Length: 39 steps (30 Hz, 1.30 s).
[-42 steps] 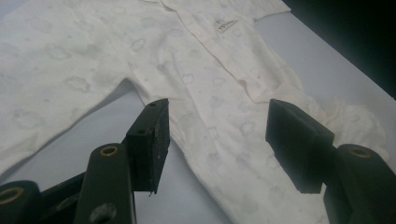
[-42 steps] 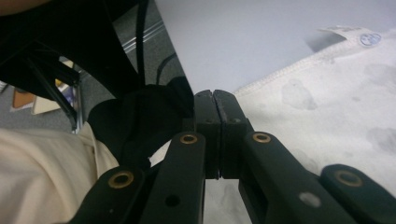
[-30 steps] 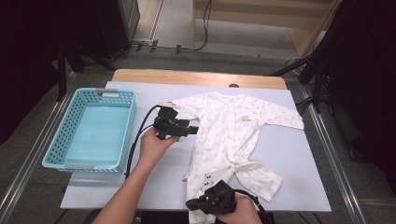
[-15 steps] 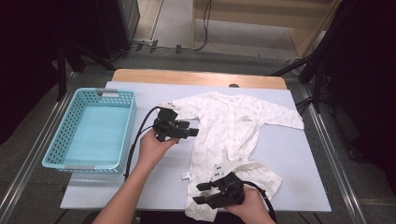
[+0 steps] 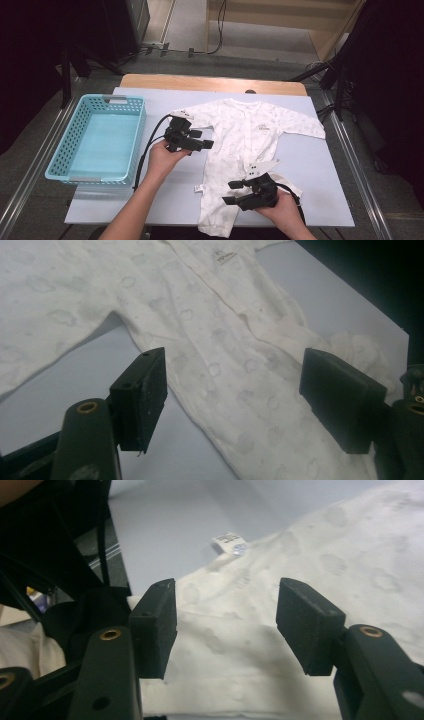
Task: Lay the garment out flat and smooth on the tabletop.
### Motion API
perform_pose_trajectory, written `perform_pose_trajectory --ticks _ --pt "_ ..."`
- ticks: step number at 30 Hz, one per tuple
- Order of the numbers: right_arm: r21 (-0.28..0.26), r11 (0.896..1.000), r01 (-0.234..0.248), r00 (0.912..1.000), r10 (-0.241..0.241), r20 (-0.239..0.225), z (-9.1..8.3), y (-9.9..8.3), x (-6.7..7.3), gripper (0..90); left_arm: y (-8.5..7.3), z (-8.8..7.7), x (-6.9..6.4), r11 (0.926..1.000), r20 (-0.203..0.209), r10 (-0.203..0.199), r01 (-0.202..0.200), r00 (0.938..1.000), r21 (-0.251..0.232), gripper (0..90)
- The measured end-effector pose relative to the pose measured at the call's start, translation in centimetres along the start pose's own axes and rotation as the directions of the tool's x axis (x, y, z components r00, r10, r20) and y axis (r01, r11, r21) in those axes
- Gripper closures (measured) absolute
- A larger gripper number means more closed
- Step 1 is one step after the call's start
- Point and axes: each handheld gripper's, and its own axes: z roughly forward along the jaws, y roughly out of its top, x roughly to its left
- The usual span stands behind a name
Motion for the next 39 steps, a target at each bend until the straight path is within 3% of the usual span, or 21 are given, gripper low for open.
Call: perform_pose_trajectory --ticks 3,6,10,13,16,23,30,34,39 --pt "-0.01 1.0 0.007 0.9998 -0.006 0.019 -0.5 -0.2 -0.8 35.6 -0.1 -0.1 -0.5 0.9993 -0.02 0.032 -0.032 0.9993 0.017 24.4" --pt "-0.015 1.0 -0.01 0.9997 0.01 0.02 -1.0 -0.3 -1.5 32.2 -0.5 -0.3 -0.9 0.999 -0.002 0.043 -0.043 0.9991 0.012 22.2" --pt "-0.037 0.999 -0.022 0.9987 0.024 0.044 -1.8 -0.6 -2.2 29.7 -0.8 -0.6 -1.3 0.9985 -0.006 0.052 -0.051 0.9987 0.017 18.6" --pt "-0.046 0.999 -0.027 0.998 0.03 0.056 -2.3 -0.8 -2.7 28.6 -1.1 -0.7 -1.2 0.9991 0.028 0.038 -0.039 0.9989 0.019 15.2" --pt "-0.056 0.998 -0.039 0.9969 0.042 0.067 -2.9 -1.0 -3.2 28.3 -1.3 -0.8 -1.4 0.9996 0.028 0.029 -0.029 0.9992 -0.006 15.2" --pt "-0.078 0.995 -0.06 0.993 0.068 0.097 -4.7 -1.6 -4.4 28.0 -1.7 -0.8 -1.8 0.9994 0.009 0.034 -0.034 0.9994 -0.001 15.1" --pt "-0.103 0.989 -0.101 0.9845 0.115 0.133 -6.7 -2.7 -5.8 26.7 -2.4 -1.3 -2.3 0.9991 -0.054 0.042 -0.042 0.9976 0.002 15.4" --pt "-0.098 0.989 -0.115 0.9797 0.129 0.153 -7.6 -3.4 -6.4 27.3 -2.8 -1.8 -2.1 0.9999 -0.02 0.003 -0.004 0.9998 -0.013 22.4" --pt "-0.082 0.989 -0.123 0.9745 0.136 0.178 -8.0 -4.2 -6.8 28.5 -2.9 -1.8 -2.4 0.9991 -0.023 0.043 -0.043 0.9988 -0.005 24.6"
